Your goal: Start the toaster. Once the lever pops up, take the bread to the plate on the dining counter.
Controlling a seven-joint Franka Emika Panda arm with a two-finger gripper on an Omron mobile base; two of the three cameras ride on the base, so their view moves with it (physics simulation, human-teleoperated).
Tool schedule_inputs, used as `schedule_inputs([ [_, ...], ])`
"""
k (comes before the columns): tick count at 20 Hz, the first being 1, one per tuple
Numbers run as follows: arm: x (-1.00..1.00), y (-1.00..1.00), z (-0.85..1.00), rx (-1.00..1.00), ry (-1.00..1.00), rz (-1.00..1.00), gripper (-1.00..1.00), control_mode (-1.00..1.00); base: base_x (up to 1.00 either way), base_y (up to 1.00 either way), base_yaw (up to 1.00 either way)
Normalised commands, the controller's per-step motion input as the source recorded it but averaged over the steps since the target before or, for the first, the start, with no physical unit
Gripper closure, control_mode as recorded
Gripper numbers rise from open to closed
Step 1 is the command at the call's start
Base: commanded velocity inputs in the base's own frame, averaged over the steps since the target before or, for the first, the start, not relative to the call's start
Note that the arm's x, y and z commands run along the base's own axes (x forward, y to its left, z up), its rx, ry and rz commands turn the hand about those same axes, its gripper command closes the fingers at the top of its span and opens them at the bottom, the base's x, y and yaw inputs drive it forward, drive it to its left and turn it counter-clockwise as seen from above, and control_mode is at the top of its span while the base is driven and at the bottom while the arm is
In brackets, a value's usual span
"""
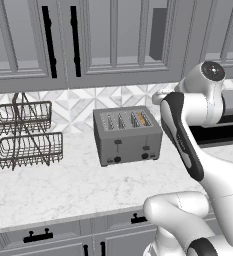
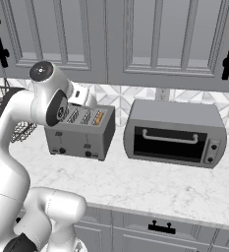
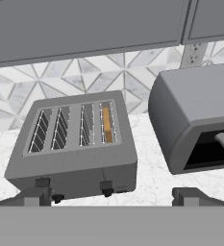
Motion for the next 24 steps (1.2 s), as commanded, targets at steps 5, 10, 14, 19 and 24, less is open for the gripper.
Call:
schedule_inputs([
  [5, 0.00, 0.00, 0.00, 0.00, 0.00, 0.00, -1.00, -1.00, 0.00, 0.00, 0.00],
  [10, 0.00, 0.00, 0.00, 0.00, 0.00, 0.00, -1.00, -1.00, 0.00, 0.00, 0.00],
  [14, 0.00, 0.00, 0.00, 0.00, 0.00, 0.00, -1.00, -1.00, 0.00, 0.00, 0.00],
  [19, 0.00, 0.00, 0.00, 0.00, 0.00, 0.00, -1.00, -1.00, 0.00, 0.00, 0.00],
  [24, 0.00, 0.00, 0.00, 0.00, 0.00, 0.00, -1.00, -1.00, 0.00, 0.00, 0.00],
])
